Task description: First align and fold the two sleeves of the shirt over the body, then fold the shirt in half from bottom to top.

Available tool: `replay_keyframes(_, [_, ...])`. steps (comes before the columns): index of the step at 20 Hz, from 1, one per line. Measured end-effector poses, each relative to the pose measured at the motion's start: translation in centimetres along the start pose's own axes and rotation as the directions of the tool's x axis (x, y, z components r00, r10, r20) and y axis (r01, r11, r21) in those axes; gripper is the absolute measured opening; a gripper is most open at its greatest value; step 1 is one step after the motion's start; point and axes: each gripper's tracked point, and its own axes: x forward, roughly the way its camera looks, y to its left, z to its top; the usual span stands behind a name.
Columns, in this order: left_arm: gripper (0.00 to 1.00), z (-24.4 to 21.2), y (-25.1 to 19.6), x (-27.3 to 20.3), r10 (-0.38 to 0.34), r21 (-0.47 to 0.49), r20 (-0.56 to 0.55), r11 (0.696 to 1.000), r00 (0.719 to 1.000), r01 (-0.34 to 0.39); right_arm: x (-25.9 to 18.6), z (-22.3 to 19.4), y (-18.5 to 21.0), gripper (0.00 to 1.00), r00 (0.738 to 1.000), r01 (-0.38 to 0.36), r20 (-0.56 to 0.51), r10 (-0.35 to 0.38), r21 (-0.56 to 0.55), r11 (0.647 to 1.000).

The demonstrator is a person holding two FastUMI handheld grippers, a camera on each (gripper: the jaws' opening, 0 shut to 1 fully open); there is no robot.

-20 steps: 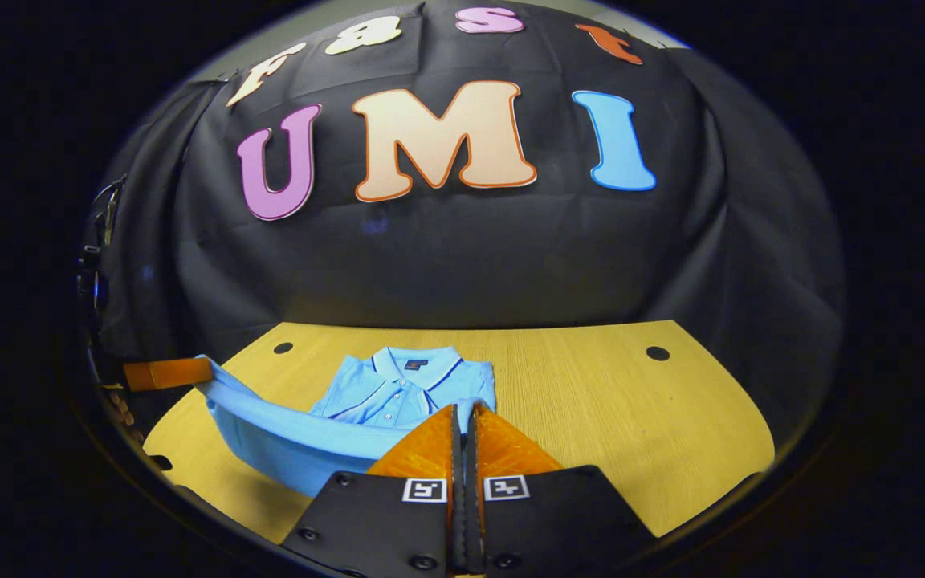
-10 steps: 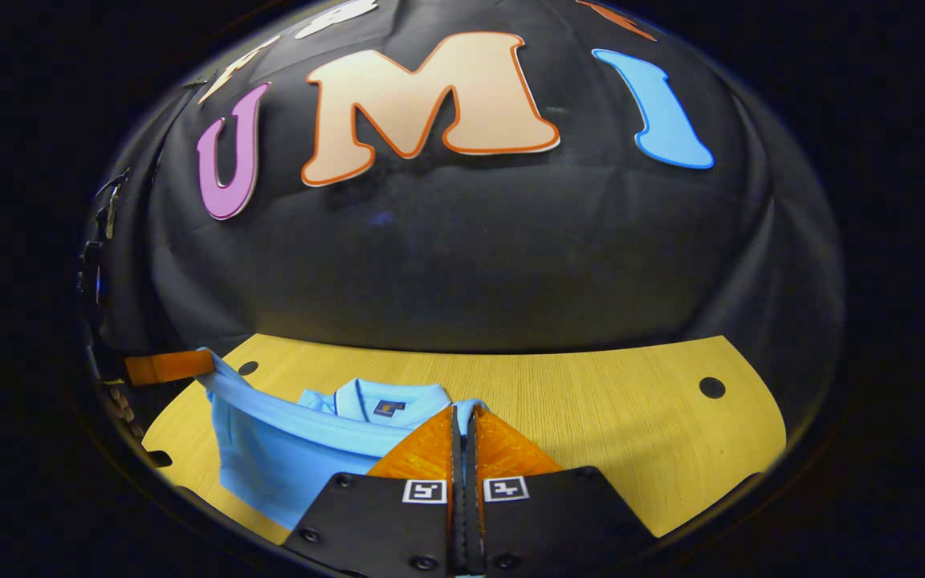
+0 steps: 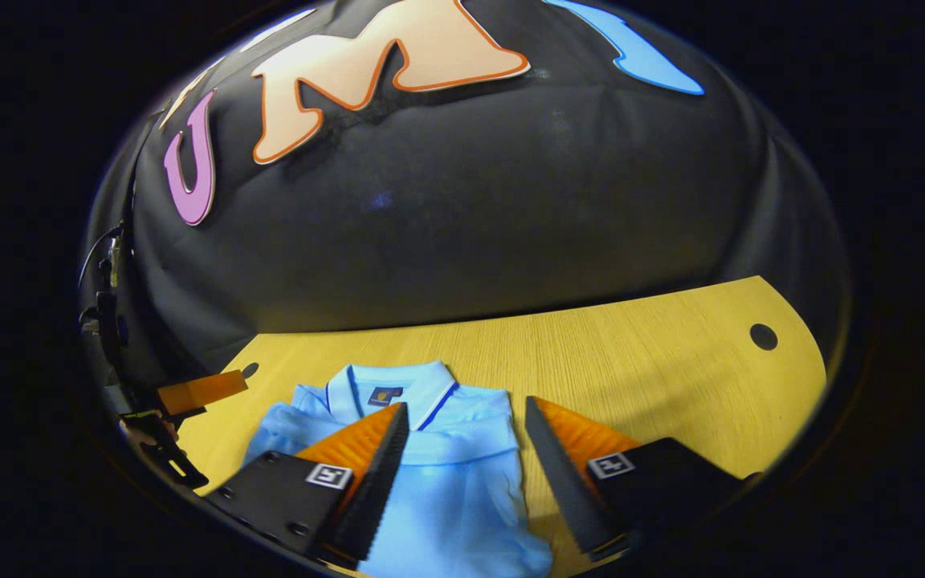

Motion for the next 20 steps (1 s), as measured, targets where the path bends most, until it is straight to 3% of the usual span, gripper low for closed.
replay_keyframes(1, [0.95, -0.5, 0.2, -0.5, 0.0, -0.006, -0.003, 1.0, 1.0, 0.0, -1.3, -0.1, 0.0, 0.98, 1.0, 0.004, 0.007, -0.004, -0.008, 1.0])
replay_keyframes(2, [0.96, -0.6, 0.2, -1.6, -0.007, -0.013, -0.004, 1.0, 1.0, 0.007, -2.4, -0.3, -0.2, 0.95, 1.0, 0.01, 0.012, -0.01, -0.015, 1.0])
replay_keyframes(10, [0.96, -3.1, 0.3, -14.2, -0.093, 0.025, -0.035, 0.995, 0.995, 0.094, -16.0, -2.8, 2.4, 0.98, 0.999, 0.036, 0.035, -0.036, -0.011, 0.999])
replay_keyframes(11, [0.96, -3.0, 0.3, -16.1, -0.11, 0.017, -0.027, 0.994, 0.994, 0.111, -17.7, -3.1, 3.1, 0.94, 0.999, 0.036, 0.037, -0.036, -0.001, 0.999])
replay_keyframes(13, [0.96, -3.5, 0.1, -19.4, -0.142, 0.009, -0.041, 0.99, 0.989, 0.142, -20.9, -3.7, 4.2, 0.98, 0.998, 0.038, 0.046, -0.039, 0.021, 0.999])
replay_keyframes(14, [0.96, -3.8, 0.2, -20.8, -0.156, 0.016, -0.045, 0.988, 0.987, 0.157, -22.3, -4.1, 4.7, 0.94, 0.998, 0.041, 0.05, -0.042, 0.032, 0.999])
replay_keyframes(15, [0.96, -4.1, 0.7, -22.0, -0.163, 0.029, -0.042, 0.986, 0.986, 0.165, -23.6, -4.5, 5.1, 0.98, 0.998, 0.043, 0.046, -0.044, 0.042, 0.998])
replay_keyframes(17, [0.95, -5.4, 1.5, -24.1, -0.168, 0.054, -0.067, 0.984, 0.984, 0.172, -25.8, -4.9, 5.9, 0.93, 0.997, 0.05, 0.059, -0.054, 0.064, 0.997])
replay_keyframes(18, [0.96, -6.0, 1.8, -25.1, -0.177, 0.054, -0.085, 0.982, 0.981, 0.182, -26.9, -4.8, 6.3, 0.98, 0.995, 0.054, 0.076, -0.06, 0.069, 0.996])
replay_keyframes(20, [0.96, -6.5, 1.7, -26.3, -0.209, 0.021, -0.094, 0.977, 0.973, 0.212, -28.6, -5.0, 6.3, 0.98, 0.991, 0.08, 0.103, -0.087, 0.066, 0.995])
